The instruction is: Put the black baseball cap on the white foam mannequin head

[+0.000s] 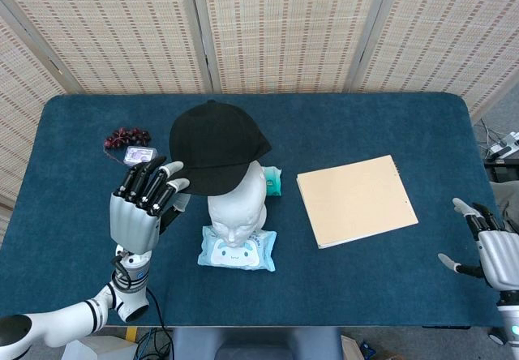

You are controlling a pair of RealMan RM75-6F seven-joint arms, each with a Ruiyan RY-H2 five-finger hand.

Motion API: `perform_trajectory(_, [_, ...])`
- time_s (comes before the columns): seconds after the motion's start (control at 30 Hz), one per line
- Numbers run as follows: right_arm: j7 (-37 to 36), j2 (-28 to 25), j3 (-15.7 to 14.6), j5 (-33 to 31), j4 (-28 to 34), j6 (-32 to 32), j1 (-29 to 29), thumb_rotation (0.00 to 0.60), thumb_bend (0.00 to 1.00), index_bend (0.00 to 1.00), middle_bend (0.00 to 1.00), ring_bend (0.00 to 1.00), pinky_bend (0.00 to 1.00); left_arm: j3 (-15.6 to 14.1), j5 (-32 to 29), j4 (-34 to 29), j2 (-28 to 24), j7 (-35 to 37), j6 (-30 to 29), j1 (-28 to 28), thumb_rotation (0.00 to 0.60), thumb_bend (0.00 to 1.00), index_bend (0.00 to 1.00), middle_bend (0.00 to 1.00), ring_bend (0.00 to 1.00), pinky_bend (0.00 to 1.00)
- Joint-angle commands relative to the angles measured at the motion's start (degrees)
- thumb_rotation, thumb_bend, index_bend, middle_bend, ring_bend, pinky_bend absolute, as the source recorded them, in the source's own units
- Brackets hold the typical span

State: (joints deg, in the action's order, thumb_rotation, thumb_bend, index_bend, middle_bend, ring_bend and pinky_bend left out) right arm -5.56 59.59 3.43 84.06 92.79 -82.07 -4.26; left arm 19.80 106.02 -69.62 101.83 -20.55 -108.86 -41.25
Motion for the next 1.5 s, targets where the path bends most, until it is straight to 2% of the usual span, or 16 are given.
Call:
perform_trajectory(0.03, [-0.1, -0.1, 0.0, 0.0, 0.0, 0.0, 0.0, 0.600, 0.00, 0.06, 0.23, 0.11, 0.38, -0.4, 0.3, 0.1, 0.7, -0.3, 0.2, -0.3, 0.600, 0.37, 0.88, 0.45, 0.34, 0.45])
perform_trajectory(0.3, [-1.3, -0.6, 0.0, -0.1, -0.3, 0.0, 0.2, 0.600, 0.00, 0.06, 0.23, 0.11, 0.38, -2.1, 1.8, 0.7, 2.5, -1.4, 0.1, -0.4, 0.600, 0.37, 0.88, 0.45, 0.34, 0.45])
perform_trajectory(0.7, [-2.3, -1.2, 0.1, -0.7, -0.4, 0.6, 0.3, 0.600, 0.00, 0.06, 0.24, 0.11, 0.38, -3.0, 2.8, 3.2, 5.5, -2.1, -1.2, -0.3, 0.600, 0.37, 0.89, 0.45, 0.34, 0.45])
perform_trajectory(1.5, [-2.4, -1.6, 0.4, -1.8, -0.3, 1.7, 0.0, 0.600, 0.00, 0.06, 0.24, 0.11, 0.38, -7.9, 6.6, 5.7, 7.1, -0.3, -4.2, 3.1, 0.600, 0.37, 0.89, 0.46, 0.34, 0.45])
